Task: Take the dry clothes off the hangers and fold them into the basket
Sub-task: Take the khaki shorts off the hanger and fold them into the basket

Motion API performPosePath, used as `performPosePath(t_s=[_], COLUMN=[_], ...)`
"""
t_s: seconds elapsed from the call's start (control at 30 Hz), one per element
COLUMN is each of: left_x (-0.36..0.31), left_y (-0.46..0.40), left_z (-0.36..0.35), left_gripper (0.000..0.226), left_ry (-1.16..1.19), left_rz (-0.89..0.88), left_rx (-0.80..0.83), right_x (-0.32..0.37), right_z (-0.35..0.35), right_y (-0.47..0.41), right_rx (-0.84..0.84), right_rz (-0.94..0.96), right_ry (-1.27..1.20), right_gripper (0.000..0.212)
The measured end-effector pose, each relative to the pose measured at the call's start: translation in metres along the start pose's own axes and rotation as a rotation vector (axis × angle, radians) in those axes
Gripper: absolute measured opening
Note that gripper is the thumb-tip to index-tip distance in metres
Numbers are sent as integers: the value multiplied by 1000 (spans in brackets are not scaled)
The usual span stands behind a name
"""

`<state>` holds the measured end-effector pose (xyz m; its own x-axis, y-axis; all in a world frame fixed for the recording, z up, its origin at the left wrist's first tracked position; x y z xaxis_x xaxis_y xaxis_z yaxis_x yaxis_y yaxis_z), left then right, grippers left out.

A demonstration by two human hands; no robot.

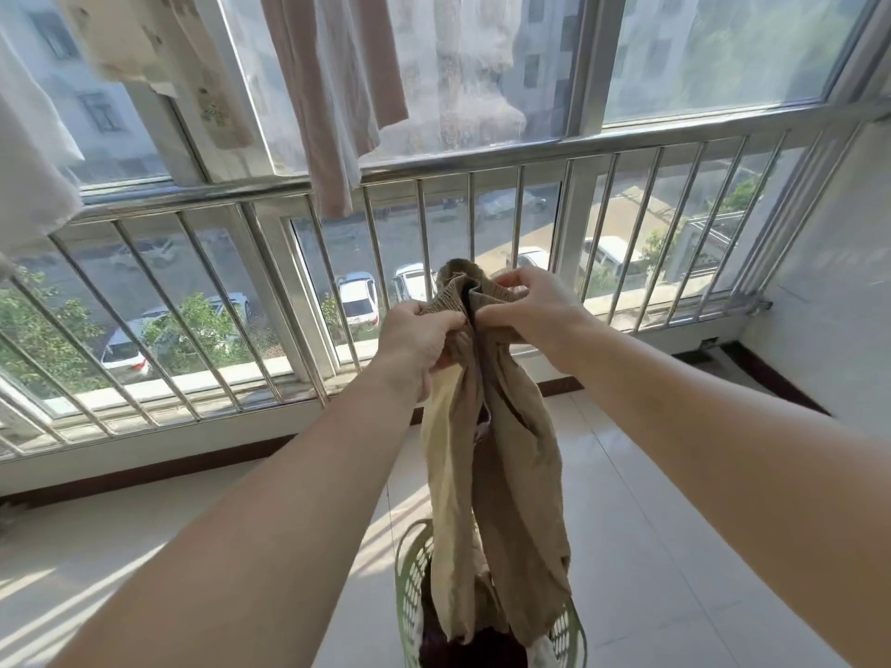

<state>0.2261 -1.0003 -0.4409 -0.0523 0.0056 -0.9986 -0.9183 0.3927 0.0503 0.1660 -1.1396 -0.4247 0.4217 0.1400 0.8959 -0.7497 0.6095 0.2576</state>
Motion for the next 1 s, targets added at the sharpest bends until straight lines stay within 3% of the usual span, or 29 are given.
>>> performPosePath(t_s=[0.07, 0.17, 0.23, 0.3, 0.4, 0.43, 0.53, 0.6, 0.67, 0.77, 0.83, 1.0], left_x=[-8, -16, -22, -31, -47, -51, -54, -55, -63, -83, -89, -92], left_y=[1, 6, 8, 10, 8, 5, -7, -10, -8, -4, -5, -3], left_z=[-3, -3, -4, -7, 4, 13, 38, 38, 27, 17, 20, 24], left_gripper=[11, 38, 47, 39, 13, 14, 63, 85, 80, 47, 30, 28], left_ry=[22, 124, 145, 142, 57, -24, -227, -190, -83, -10, 16, -145], left_rz=[-39, -26, -30, -73, -212, -263, -280, -254, -241, -268, -301, -387], left_rx=[-22, -51, -28, 11, -24, -71, -177, -82, 61, 193, 196, 113], right_x=[9, 19, 28, 40, 53, 57, 74, 88, 101, 111, 112, 101], right_z=[-12, -22, -18, -8, 9, 14, 30, 40, 49, 58, 67, 85], right_y=[10, 24, 27, 29, 32, 33, 38, 43, 50, 52, 53, 51], right_rx=[109, 229, 144, -2, -94, -95, -85, -58, -1, 87, 59, -124], right_rz=[51, 127, 197, 260, 271, 266, 283, 305, 323, 346, 368, 432], right_ry=[-32, 39, 170, 225, 57, -37, -303, -441, -519, -550, -464, -184], right_gripper=[41, 39, 41, 39, 43, 44, 45, 42, 42, 44, 47, 41])
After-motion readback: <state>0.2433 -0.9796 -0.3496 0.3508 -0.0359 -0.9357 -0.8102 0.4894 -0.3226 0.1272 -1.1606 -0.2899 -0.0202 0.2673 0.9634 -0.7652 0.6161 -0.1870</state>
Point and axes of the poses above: each hand's wrist, its own y-axis away from the middle knuckle, its own z-axis out of the back of the hand, x = y × z, the point moved 9 cm from there along -y, towards the middle knuckle, and after that the axes turned 12 degrees about -z, right-handed, at the moved point
